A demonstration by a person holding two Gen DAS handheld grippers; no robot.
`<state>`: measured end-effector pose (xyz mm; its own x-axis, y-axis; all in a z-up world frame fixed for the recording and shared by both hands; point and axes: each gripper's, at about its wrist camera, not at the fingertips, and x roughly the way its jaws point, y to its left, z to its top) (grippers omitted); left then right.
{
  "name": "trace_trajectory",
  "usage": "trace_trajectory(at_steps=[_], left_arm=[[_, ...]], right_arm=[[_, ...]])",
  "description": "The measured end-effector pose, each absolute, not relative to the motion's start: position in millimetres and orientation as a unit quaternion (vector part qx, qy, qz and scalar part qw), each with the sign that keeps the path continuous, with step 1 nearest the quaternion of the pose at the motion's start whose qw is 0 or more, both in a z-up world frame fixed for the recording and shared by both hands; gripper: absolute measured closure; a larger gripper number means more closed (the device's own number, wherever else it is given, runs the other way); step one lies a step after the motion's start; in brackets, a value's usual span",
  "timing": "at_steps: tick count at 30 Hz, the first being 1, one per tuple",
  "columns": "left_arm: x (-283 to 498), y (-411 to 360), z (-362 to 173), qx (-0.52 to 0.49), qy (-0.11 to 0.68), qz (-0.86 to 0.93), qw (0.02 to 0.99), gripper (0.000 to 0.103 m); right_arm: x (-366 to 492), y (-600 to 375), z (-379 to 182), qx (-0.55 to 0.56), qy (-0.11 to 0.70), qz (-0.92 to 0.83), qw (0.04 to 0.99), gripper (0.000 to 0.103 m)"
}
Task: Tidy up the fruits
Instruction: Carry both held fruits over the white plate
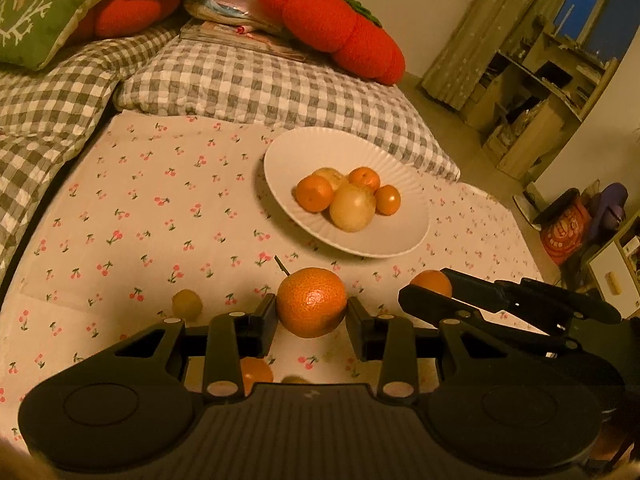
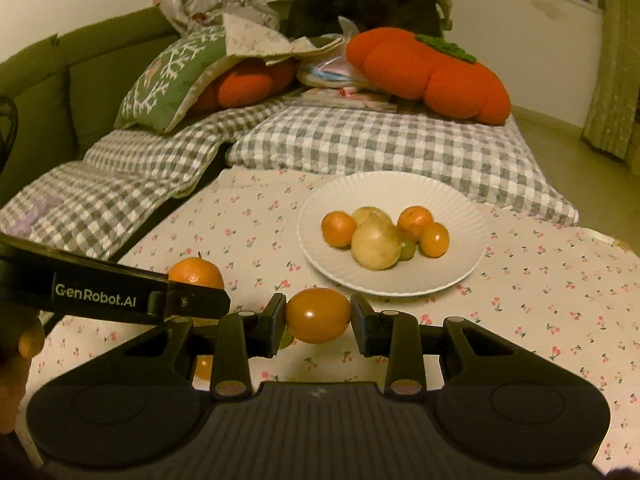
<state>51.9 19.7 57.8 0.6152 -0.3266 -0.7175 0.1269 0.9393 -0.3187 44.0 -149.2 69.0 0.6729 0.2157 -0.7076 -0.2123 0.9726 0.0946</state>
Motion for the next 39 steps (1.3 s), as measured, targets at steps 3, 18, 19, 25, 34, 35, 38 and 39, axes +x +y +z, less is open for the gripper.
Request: trace_trajectory(at_steps=[3, 18, 19, 25, 34, 35, 38, 39], left_arm=[[56.4, 14.0, 62.5, -0.121, 0.416, -0.13, 0.892, 0.077], [89.1, -14.6, 71.2, -0.118, 0.402, -0.112, 0.901, 0.077], [91.3, -16.1, 71.3, -0.117, 0.402, -0.111, 0.901, 0.077], [108.2, -20.7, 68.2, -0.123, 0.403, -0.102, 0.901, 0.077], [134.0, -16.0, 58.5, -0.125, 0.406, -0.086, 0.901, 0.077], [136.6, -15.0, 57.4, -0.126, 0.407, -0.085, 0.901, 0.077], [144.6, -13.4, 53.1, -0.125, 0.406, -0.08, 0.902, 0.077], [146.9, -13.3, 51.5, -0.125, 0.406, -0.079, 0.902, 0.077]], right_arm=[[46.1, -152.7, 70.3, 0.008, 0.386, 0.115, 0.915, 0.072], [69.7, -186.6, 75.4, 0.048, 0.38, 0.076, 0.92, 0.072], [71.8, -188.1, 75.0, 0.047, 0.381, 0.073, 0.921, 0.072], [83.6, -195.7, 70.5, 0.04, 0.386, 0.063, 0.919, 0.072], [102.3, -205.4, 59.3, 0.043, 0.4, 0.049, 0.914, 0.072], [104.4, -207.3, 57.7, 0.048, 0.401, 0.049, 0.913, 0.072], [110.1, -211.4, 52.3, 0.058, 0.408, 0.049, 0.91, 0.072], [111.3, -212.4, 50.5, 0.059, 0.41, 0.048, 0.909, 0.072]])
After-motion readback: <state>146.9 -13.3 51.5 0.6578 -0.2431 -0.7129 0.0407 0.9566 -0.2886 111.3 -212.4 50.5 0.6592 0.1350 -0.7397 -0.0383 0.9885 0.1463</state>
